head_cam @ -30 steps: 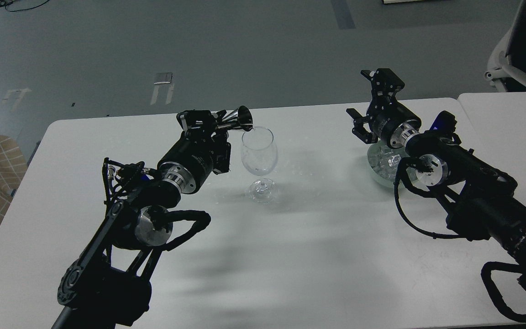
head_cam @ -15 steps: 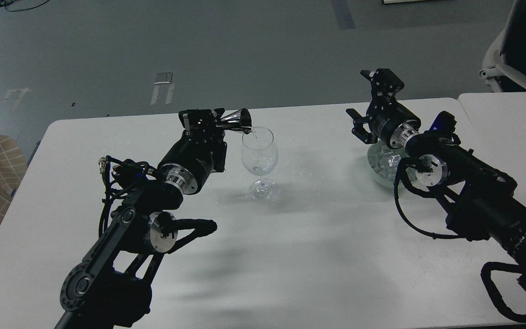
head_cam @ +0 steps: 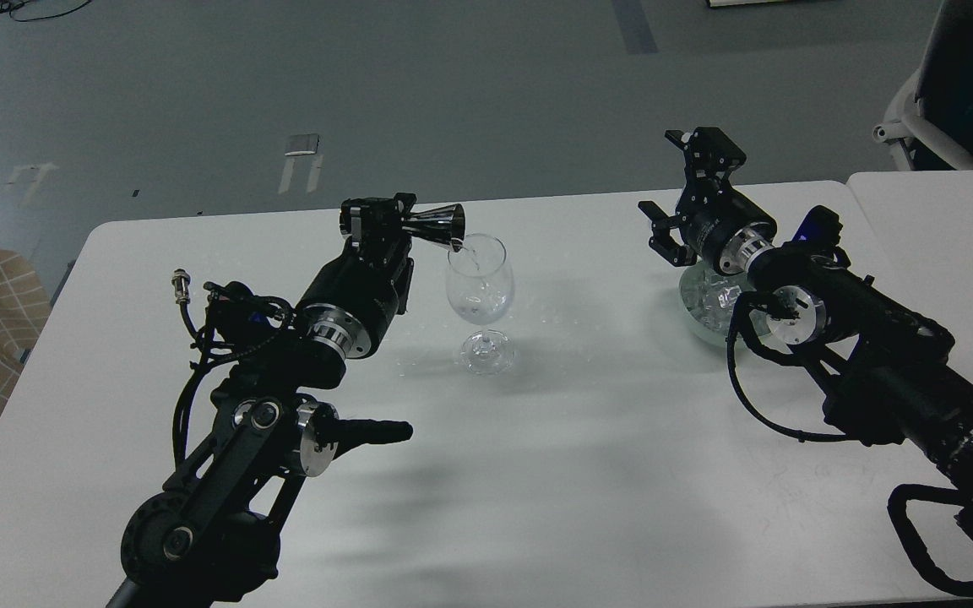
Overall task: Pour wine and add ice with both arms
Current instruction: 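Tilt the jigger over the wine glass with the left gripper to pour, then bring the jigger back and set it upright on the table, release, then withdraw the left gripper away from the jigger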
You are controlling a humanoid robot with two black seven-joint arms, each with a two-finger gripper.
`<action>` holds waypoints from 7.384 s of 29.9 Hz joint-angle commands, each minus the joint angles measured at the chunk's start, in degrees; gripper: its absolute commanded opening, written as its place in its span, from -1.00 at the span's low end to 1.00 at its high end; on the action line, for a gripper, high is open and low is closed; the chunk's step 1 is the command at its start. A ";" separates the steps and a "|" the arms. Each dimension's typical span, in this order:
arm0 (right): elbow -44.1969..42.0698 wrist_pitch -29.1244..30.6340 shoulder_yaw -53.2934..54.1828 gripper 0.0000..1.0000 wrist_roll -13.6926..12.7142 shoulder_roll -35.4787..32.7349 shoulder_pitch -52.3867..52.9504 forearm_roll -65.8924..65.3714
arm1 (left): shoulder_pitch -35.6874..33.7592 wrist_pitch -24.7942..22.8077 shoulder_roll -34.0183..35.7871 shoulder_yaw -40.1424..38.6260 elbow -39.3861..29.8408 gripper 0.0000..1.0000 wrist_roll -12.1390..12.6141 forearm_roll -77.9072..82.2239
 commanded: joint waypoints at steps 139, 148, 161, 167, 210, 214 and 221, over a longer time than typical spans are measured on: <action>-0.18 -0.87 -0.09 1.00 0.00 1.61 -1.58 -0.79 | 3.82 -28.57 0.26 -30.24 36.75 0.03 -2.55 -63.61; -0.18 -0.96 -0.09 1.00 0.00 1.61 -1.58 -0.79 | 3.82 -28.65 0.35 -30.16 36.75 0.52 -2.55 -63.53; -0.18 -0.96 -0.09 1.00 0.00 1.70 -1.58 -0.79 | 5.31 -32.68 2.02 -29.63 36.49 0.95 0.87 -63.35; -0.18 -0.96 -0.09 1.00 0.00 1.70 -1.58 -0.79 | 7.86 -35.15 3.42 -29.72 35.61 0.95 3.16 -63.44; 16.51 -1.22 -7.73 1.00 -0.09 -20.61 0.88 -8.08 | -13.05 -44.44 28.92 -29.55 44.39 0.95 -10.55 -34.87; 24.95 -2.19 -10.19 1.00 0.00 -30.45 0.71 -17.39 | -13.49 -44.44 26.98 -28.14 43.87 0.95 -10.55 -34.79; 34.18 -6.31 -17.48 0.99 1.84 -40.65 -0.17 -41.87 | -13.76 -44.44 25.75 -27.96 43.52 0.95 -10.55 -34.79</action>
